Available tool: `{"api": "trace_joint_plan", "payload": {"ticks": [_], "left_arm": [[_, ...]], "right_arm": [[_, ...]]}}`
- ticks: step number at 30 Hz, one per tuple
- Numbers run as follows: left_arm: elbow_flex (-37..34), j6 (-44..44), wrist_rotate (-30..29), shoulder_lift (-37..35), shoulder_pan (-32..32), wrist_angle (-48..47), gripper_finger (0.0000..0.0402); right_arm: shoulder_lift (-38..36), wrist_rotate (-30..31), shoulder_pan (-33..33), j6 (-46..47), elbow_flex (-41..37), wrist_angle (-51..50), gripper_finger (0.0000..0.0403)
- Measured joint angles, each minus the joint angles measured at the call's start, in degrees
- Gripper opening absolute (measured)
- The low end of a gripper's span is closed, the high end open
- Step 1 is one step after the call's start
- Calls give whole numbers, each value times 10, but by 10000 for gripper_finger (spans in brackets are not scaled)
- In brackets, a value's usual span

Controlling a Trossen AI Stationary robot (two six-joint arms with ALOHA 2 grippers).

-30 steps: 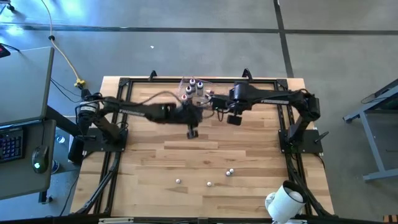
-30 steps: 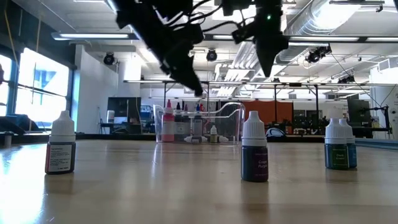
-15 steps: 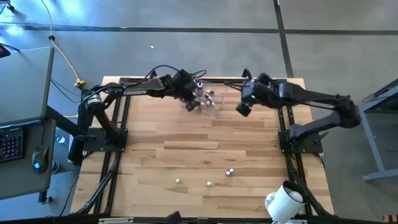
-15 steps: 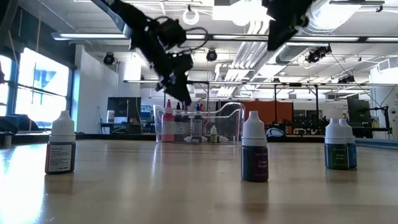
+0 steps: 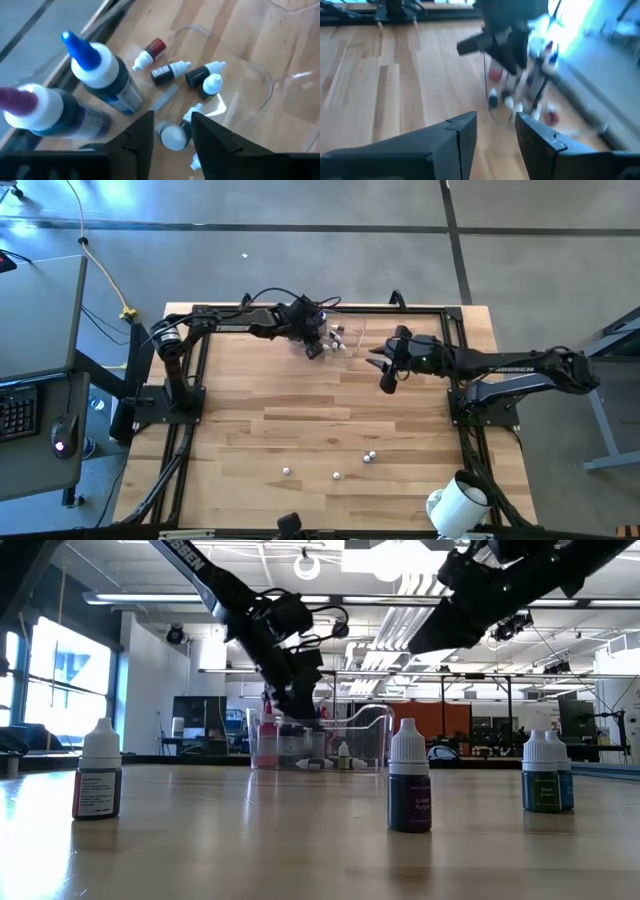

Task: Pick & Place food coloring
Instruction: Put the purple food coloring into the transparent bin, then put the green food coloring into the transparent bin

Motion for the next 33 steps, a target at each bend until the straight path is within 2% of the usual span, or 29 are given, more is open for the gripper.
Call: {"api": "trace_joint_plan", "payload": {"ticks": [4, 7, 12, 16, 19, 24, 29, 33], "left_arm": [[24, 0, 0, 0, 0, -1, 156], [59, -1, 39, 0, 0, -43, 160], [173, -2, 164, -2, 0, -207, 160], [268, -8, 218, -3, 0, -335, 161], [313, -12, 225, -4, -5, -411, 161], [329, -25, 150, -37, -49, -485, 161], [329, -60, -21, -90, -132, -545, 161], [329, -97, -123, -138, -204, -586, 161]], "right_arm": [[1, -5, 0, -62, -26, 80, 129], [1, -65, 0, -62, -29, 82, 129], [15, -181, 10, -77, -29, 84, 129], [66, -185, 43, -78, -28, 127, 129], [118, -210, 68, -68, -12, 137, 129], [176, -256, 128, -58, 32, 106, 129], [190, -254, 201, -40, 50, 15, 129], [194, -238, 257, -16, 50, 14, 129]]}}
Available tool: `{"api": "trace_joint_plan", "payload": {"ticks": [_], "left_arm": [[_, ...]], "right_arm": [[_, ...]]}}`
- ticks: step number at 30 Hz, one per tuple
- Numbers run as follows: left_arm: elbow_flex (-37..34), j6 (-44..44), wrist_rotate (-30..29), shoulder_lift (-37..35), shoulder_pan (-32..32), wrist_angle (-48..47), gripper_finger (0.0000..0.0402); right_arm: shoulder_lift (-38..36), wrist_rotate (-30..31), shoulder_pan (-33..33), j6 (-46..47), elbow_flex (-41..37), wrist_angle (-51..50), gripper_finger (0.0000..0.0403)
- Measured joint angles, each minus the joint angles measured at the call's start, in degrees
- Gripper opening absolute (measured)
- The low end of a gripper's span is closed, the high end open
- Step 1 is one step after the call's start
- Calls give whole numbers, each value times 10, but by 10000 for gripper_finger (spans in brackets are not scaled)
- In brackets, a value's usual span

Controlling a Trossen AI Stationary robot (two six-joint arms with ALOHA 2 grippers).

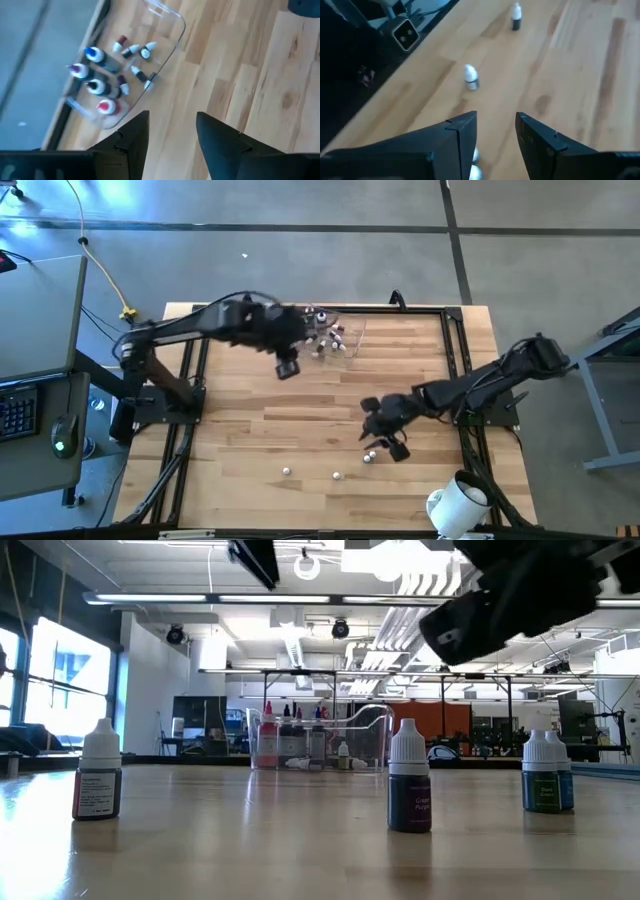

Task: Pick & Place food coloring
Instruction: Put the green food coloring into the transparent bin

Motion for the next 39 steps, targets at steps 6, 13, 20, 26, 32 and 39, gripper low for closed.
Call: {"api": "trace_joint_plan", "payload": {"ticks": [6, 13, 20, 26, 32, 39], "left_arm": [[-25, -58, -118, -64, -101, -6, 161], [-160, -137, -184, -134, -179, 62, 161], [-325, -160, -174, -184, -201, 183, 161], [-375, -186, -184, -190, -199, 230, 161], [-383, -188, -184, -190, -200, 250, 161], [-383, -187, -179, -190, -200, 252, 161]], "right_arm": [[24, 101, 81, 36, 0, -11, 129], [91, 135, 105, 55, 0, -3, 129], [107, 134, 105, 54, 0, 23, 129], [113, 134, 105, 58, 0, 21, 129], [147, 112, 99, 61, 0, 40, 129], [168, 84, 75, 44, 0, 44, 124]]}}
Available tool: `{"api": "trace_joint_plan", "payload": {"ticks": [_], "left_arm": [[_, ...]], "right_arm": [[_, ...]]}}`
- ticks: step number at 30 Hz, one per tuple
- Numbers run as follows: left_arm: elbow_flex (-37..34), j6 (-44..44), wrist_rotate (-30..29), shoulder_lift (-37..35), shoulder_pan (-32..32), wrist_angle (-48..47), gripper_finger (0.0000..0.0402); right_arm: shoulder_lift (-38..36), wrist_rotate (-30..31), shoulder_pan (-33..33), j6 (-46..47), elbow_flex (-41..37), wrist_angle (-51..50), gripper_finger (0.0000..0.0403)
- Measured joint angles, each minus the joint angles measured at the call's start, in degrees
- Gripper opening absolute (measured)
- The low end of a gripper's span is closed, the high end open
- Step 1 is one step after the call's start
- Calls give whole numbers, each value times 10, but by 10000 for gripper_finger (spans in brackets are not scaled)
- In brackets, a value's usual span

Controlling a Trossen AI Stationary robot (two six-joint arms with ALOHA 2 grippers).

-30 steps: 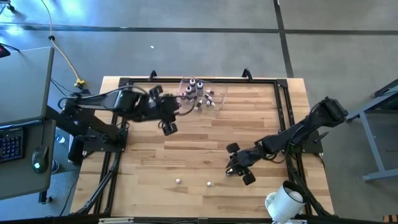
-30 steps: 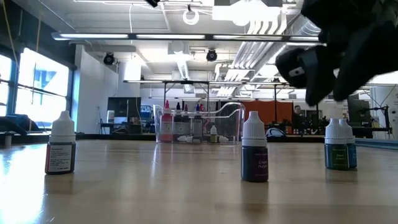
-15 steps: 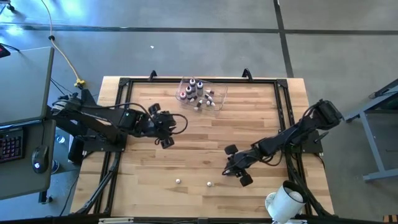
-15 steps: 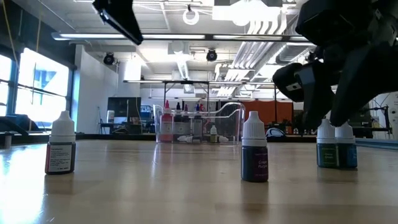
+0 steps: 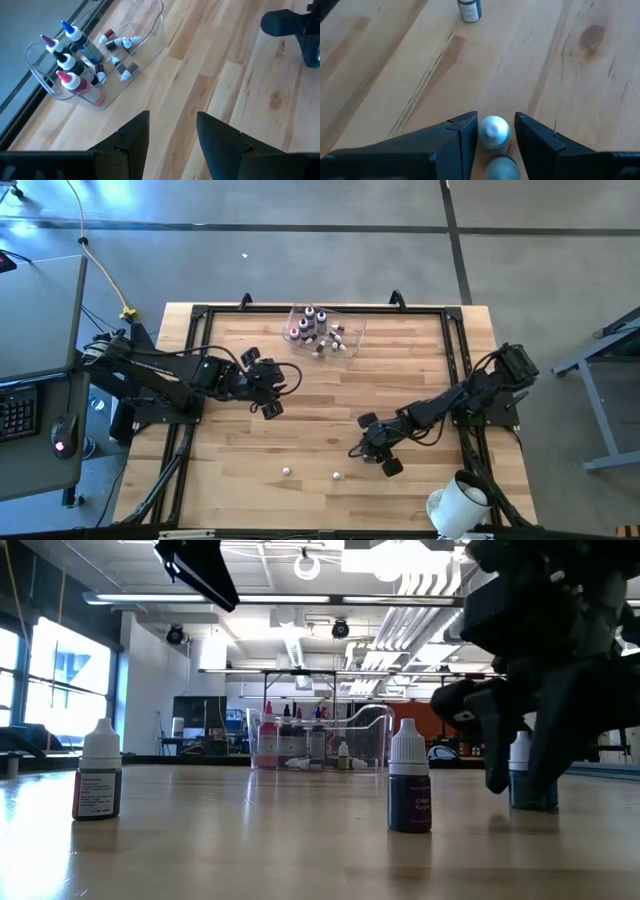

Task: Pick & Place food coloring
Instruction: Put the green food coloring into the transparent bin

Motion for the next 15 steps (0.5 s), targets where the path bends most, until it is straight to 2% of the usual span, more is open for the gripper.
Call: {"api": "trace_joint_plan", "payload": {"ticks": [8, 15], "left_arm": [[0, 2, -1, 0, 0, 4, 161], [0, 4, -1, 0, 0, 4, 161]], "right_arm": [[-2, -83, -43, -7, 0, -9, 68], [-2, -100, -69, -30, 0, 27, 69]]}}
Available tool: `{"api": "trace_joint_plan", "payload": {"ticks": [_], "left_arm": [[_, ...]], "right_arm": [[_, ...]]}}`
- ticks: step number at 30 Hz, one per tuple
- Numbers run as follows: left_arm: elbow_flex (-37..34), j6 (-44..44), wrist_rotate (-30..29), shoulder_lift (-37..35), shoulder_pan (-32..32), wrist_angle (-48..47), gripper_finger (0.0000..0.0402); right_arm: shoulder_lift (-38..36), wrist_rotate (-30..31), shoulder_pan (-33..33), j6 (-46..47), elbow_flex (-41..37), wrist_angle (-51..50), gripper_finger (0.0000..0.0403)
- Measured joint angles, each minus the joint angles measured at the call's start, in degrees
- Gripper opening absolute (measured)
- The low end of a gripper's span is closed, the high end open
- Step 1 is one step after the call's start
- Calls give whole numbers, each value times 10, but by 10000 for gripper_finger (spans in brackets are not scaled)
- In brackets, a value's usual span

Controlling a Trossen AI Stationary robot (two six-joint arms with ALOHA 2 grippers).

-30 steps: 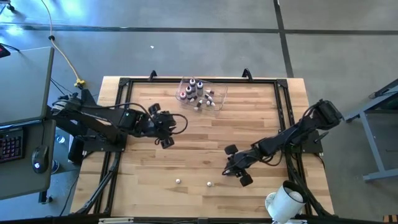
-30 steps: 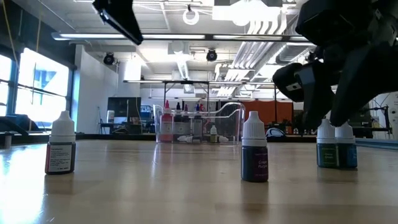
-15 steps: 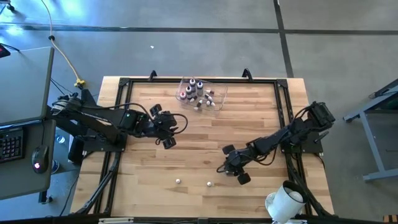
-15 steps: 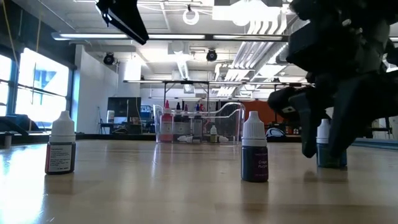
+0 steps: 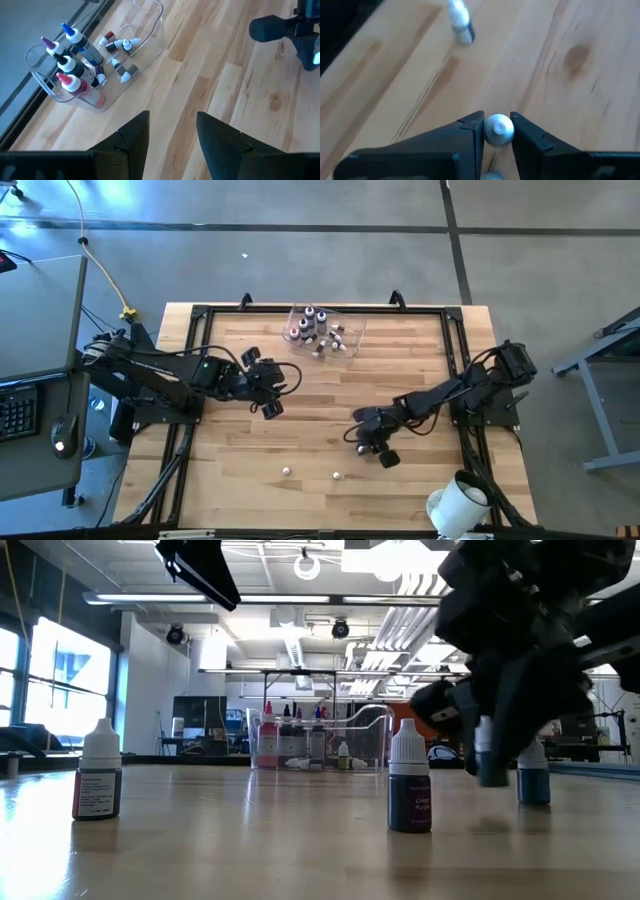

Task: Pick & Place food coloring
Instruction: Put the green food coloring into the transparent bin

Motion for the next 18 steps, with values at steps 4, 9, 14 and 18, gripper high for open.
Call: {"api": "trace_joint_plan", "payload": {"ticks": [4, 9, 14, 18], "left_arm": [[0, 2, -1, 0, 0, 0, 161], [0, 2, -22, 0, 0, 1, 161], [0, 2, -41, 0, 0, 1, 161], [0, 2, -42, 0, 0, 1, 161]], "right_arm": [[0, 0, -17, -28, 0, 52, 85], [0, 57, -53, -35, 0, 130, 78], [0, 213, -124, -49, 22, 190, 75], [0, 266, -197, -128, 87, 160, 83]]}}
